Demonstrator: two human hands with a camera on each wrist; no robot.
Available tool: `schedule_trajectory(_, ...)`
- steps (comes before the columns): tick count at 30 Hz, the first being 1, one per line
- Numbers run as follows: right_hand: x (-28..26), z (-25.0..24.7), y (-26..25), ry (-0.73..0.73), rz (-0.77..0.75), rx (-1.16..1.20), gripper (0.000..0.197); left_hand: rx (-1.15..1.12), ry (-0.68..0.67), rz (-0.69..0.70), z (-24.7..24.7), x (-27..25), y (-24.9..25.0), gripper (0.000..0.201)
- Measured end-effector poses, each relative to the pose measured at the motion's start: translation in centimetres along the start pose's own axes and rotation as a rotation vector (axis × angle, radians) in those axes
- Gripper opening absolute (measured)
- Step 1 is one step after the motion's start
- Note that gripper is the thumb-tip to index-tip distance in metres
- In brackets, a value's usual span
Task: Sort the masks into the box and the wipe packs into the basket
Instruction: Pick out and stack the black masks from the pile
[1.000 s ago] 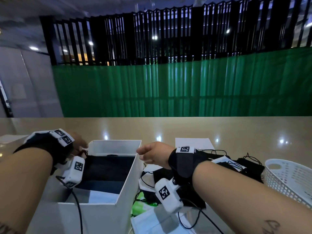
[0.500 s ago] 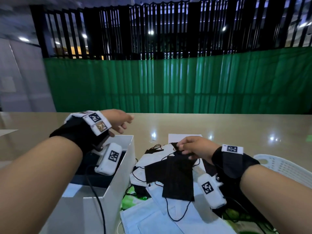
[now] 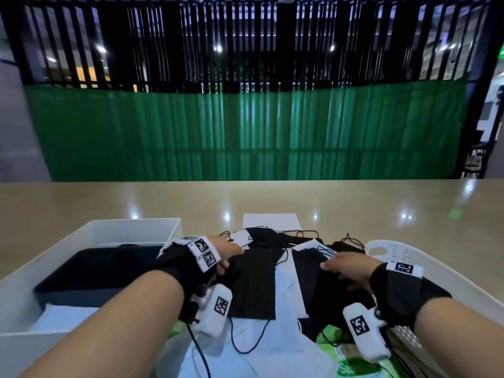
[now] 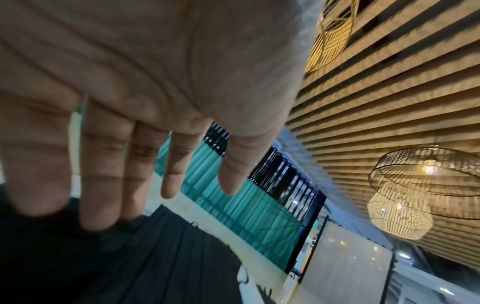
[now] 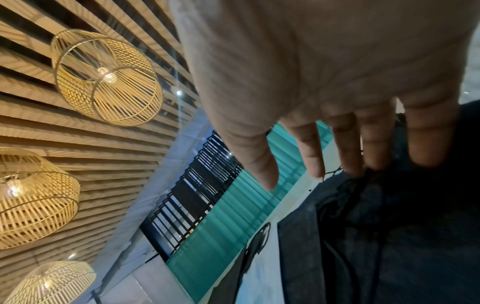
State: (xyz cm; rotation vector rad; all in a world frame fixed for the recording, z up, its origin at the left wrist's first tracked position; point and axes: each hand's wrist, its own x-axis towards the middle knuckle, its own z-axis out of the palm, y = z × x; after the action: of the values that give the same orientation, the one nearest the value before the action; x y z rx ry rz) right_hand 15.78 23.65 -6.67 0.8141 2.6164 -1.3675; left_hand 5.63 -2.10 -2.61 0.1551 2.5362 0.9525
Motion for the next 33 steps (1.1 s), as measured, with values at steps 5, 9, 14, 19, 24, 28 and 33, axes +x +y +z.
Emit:
schedule_trajectory(5,0.0,0.7,0.9,0.003,-0.001,0.132,0.027,-0.049,-0.044,-0.085,2.8,1.8,-2.2,0.047)
schedule_trajectory(9,0.3,1.7,1.4,0.035,-0.007,0.151,0.028,-0.027,-0.040,-0.100,4.1,2.3,-2.5,0.033)
schedule_trajectory(14,0.7,2.5,2.2,-0.032,0.032,0.268,0.022,0.178,0.064,-0.077,5.0,2.4,-3.0,0.076)
schedule_trajectory(19,0.6,3.2,2.5,-0.040,-0.045,0.107,0.027,0.083,-0.006,0.053,5.1,2.7,-3.5,0.047)
schedule_trajectory(24,0.9,4.0,3.0,0.011,-0.068,0.063,0.021,-0.020,0.146,0.180,4.0,2.9,-2.6,0.033)
schedule_trajectory(28,0.8,4.3,3.1,0.023,-0.072,0.056,0.023,0.116,0.210,0.166,1.3,3.3,-1.6,0.033)
schedule_trajectory(33,0.7,3.9,3.7,0.035,-0.098,0.095,0.021,0.415,0.086,0.062,0.1,4.0,-1.7,0.023)
